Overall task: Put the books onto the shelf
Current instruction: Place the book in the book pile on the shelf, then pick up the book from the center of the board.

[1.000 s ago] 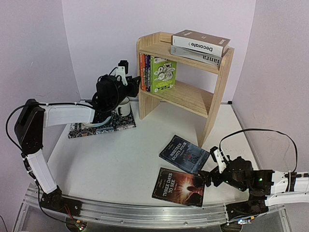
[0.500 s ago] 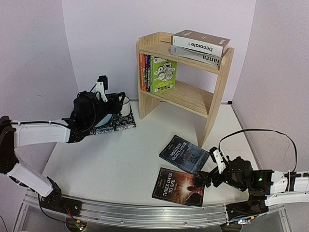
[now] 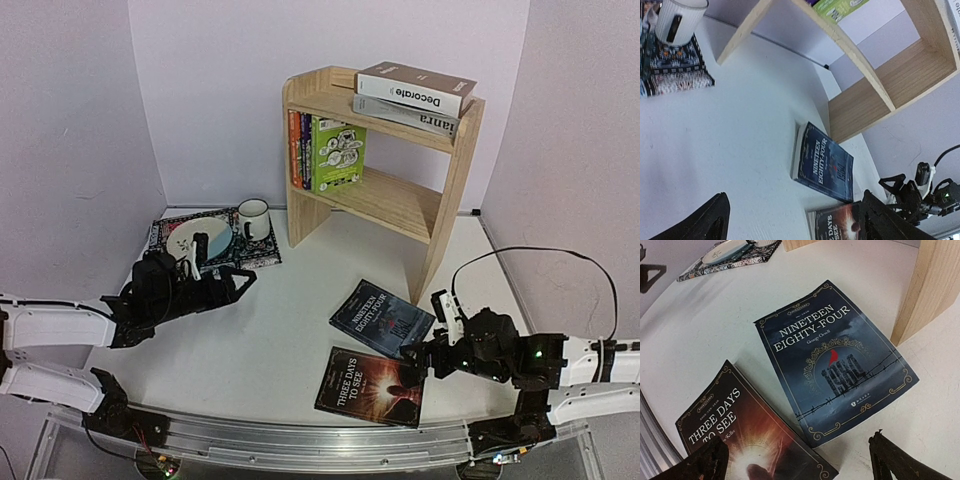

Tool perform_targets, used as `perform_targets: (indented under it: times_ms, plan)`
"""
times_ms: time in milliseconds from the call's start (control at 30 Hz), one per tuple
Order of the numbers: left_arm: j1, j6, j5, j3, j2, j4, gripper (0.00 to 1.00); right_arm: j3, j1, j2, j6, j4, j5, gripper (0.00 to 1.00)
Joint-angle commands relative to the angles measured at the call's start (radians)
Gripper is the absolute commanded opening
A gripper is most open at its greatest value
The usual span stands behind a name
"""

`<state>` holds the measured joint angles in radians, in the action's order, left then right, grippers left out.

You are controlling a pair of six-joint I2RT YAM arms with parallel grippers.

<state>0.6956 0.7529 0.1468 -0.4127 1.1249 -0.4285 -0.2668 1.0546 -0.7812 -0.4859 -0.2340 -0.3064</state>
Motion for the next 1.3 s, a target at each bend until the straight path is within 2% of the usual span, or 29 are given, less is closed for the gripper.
perform_targets:
  times_ms: [0, 133, 333, 467, 600, 867, 1067, 1267]
  plan:
    - [0.049, 0.150, 0.141, 0.004, 0.085, -0.006, 0.99, -0.116, 0.004, -0.063, -0.212, 0.233, 0.007, 0.98]
    - [0.139, 0.168, 0.211, -0.040, 0.186, -0.005, 1.00, -0.152, 0.004, -0.116, -0.301, 0.325, 0.088, 0.98]
    - [0.226, 0.155, 0.292, -0.070, 0.254, -0.004, 0.99, -0.142, 0.005, -0.129, -0.448, 0.439, 0.177, 0.96]
    - [0.257, 0.167, 0.334, -0.071, 0.290, -0.004, 0.92, -0.111, 0.005, -0.148, -0.497, 0.444, 0.247, 0.92]
    - [0.285, 0.172, 0.339, -0.083, 0.323, -0.004, 0.89, -0.101, 0.005, -0.151, -0.525, 0.442, 0.258, 0.87]
    - [0.291, 0.195, 0.259, -0.048, 0.289, -0.003, 0.88, -0.045, 0.013, -0.241, -0.606, 0.268, 0.354, 0.77]
    - [0.291, 0.211, 0.236, -0.018, 0.250, 0.002, 0.89, -0.043, 0.052, -0.293, -0.662, 0.172, 0.325, 0.76]
    - [0.291, 0.212, 0.274, -0.052, 0.327, 0.005, 0.88, -0.067, 0.065, -0.345, -0.661, 0.114, 0.307, 0.75]
